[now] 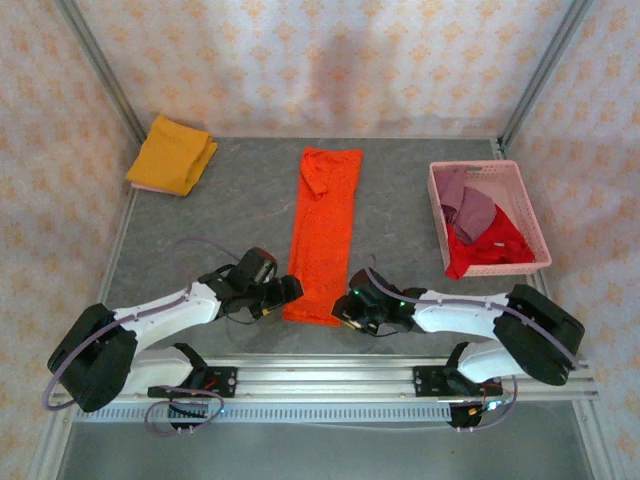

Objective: Fold and stack the t-shirts

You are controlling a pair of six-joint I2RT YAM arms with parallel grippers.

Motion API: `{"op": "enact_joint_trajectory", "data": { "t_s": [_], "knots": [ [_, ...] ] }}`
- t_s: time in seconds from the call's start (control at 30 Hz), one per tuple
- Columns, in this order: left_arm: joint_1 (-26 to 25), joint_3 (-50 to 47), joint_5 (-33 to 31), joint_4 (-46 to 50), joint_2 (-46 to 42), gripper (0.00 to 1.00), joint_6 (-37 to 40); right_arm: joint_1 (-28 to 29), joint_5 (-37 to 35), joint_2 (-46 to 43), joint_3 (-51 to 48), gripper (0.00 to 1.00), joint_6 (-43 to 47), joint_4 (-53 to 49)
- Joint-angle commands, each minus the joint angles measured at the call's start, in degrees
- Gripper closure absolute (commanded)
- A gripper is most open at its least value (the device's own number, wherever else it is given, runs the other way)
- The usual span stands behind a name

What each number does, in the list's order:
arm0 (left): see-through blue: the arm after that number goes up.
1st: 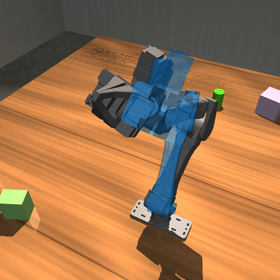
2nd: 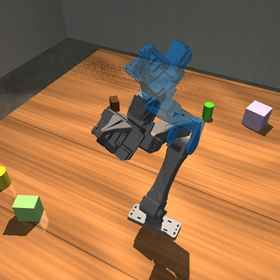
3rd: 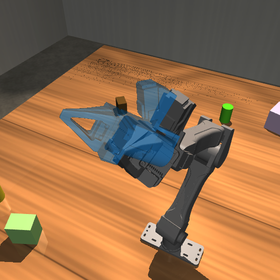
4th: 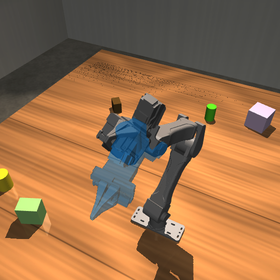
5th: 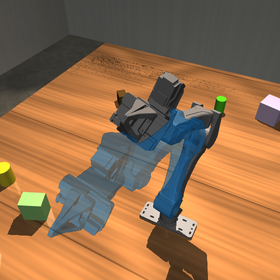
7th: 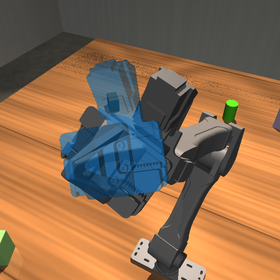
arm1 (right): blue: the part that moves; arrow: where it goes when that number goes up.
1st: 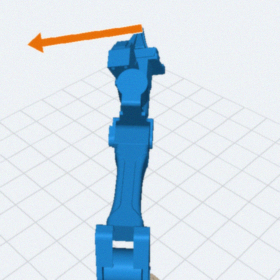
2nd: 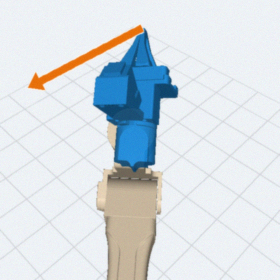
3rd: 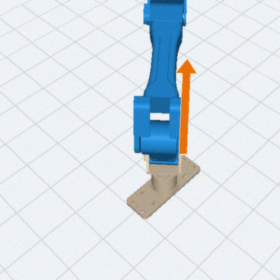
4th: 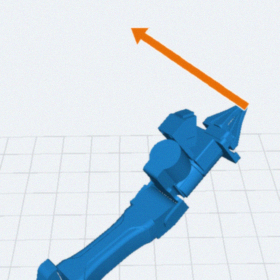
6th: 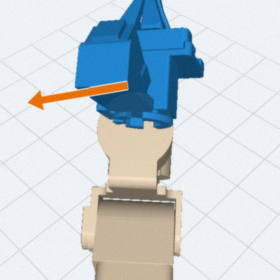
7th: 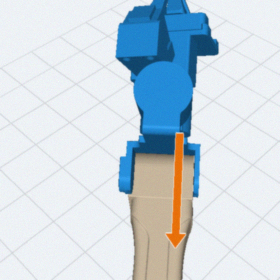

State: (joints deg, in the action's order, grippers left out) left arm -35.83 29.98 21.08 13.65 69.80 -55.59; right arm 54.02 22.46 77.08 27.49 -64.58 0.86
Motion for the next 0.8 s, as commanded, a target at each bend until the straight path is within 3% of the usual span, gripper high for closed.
{"op": "enact_joint_trajectory", "data": {
  "t_s": [0.0,0.3,0.43,0.5,0.57,0.67,0.77],
  "knots": [
    [0.33,0.53,0.37,-0.11,-0.04,0.17,0.49,0.34,0.92,1.63,-0.09,0.67,-0.99,2.54],
    [0.11,-0.66,0.63,-1.26,-0.14,0.18,-0.33,0.33,0.42,2.40,0.77,1.00,-0.29,1.58],
    [-1.86,-1.14,1.32,-4.02,0.53,0.23,-2.36,0.36,-0.39,0.57,0.47,1.00,0.16,0.84],
    [-2.81,-1.32,2.07,-5.36,1.44,0.35,-3.34,0.35,-0.75,0.10,0.38,1.00,0.15,0.26],
    [-3.41,-1.58,1.86,-5.78,2.33,0.39,-4.10,0.38,-0.86,0.16,0.14,1.00,0.13,0.35],
    [-3.78,-1.51,0.34,-3.73,2.40,0.40,-4.39,0.31,-0.67,0.18,0.11,1.00,-0.02,0.49],
    [-4.07,-0.01,-3.64,4.10,-0.05,0.39,-2.62,0.34,-0.97,-0.12,0.16,1.00,0.07,0.11]
  ]
}}
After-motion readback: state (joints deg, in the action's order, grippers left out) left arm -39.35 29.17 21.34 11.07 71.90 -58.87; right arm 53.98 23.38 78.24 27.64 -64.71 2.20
